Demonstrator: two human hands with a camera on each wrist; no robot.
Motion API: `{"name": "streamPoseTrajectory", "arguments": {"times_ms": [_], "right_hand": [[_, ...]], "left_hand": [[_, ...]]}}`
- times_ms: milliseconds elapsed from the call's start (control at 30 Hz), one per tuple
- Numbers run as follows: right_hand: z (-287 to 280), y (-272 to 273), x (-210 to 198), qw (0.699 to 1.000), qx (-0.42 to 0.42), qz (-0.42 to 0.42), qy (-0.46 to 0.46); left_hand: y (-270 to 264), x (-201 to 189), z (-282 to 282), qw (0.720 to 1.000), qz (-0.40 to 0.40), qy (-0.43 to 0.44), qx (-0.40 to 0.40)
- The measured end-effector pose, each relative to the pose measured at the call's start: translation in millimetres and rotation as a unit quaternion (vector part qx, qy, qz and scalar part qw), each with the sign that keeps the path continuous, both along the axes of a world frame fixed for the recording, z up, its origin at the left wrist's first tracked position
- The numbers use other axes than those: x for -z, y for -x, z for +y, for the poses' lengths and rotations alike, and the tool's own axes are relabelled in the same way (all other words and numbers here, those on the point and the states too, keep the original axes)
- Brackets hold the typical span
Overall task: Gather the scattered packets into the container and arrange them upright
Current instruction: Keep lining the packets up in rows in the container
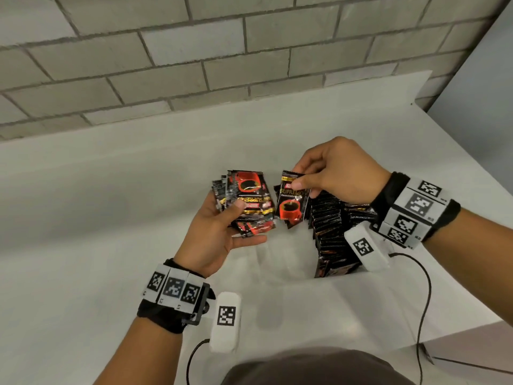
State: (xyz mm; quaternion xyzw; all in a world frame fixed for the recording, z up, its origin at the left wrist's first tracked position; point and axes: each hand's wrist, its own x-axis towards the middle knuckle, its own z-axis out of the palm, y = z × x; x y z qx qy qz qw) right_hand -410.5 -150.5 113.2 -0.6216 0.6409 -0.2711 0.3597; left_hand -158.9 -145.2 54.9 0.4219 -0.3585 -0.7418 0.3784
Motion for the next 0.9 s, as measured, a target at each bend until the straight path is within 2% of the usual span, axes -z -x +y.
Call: {"name": "streamPoseTrajectory", "arguments": {"times_ms": [133, 367, 533, 700, 900], "right_hand": [[-4, 4, 7, 0.998, -0.017, 0.062, 0.011], [-19, -5, 29, 0.962, -0.135, 0.238, -0.010], [-26, -13, 40, 0.930, -0.149, 0.336, -0.005], [-32, -9, 44, 0.920, -0.132, 0.369, 0.000], [-34, -5, 42, 0.937, -0.122, 0.326, -0.016]], "left_hand": [[-19, 6, -8, 0.997, -0.032, 0.023, -0.061], [-23, 7, -6, 0.998, -0.017, -0.001, -0.054], [-18, 10, -5, 0.999, -0.013, -0.015, -0.035], [-16, 13, -7, 0.999, -0.004, -0.024, -0.031], [-11, 11, -6, 1.000, -0.010, -0.015, -0.012]]}}
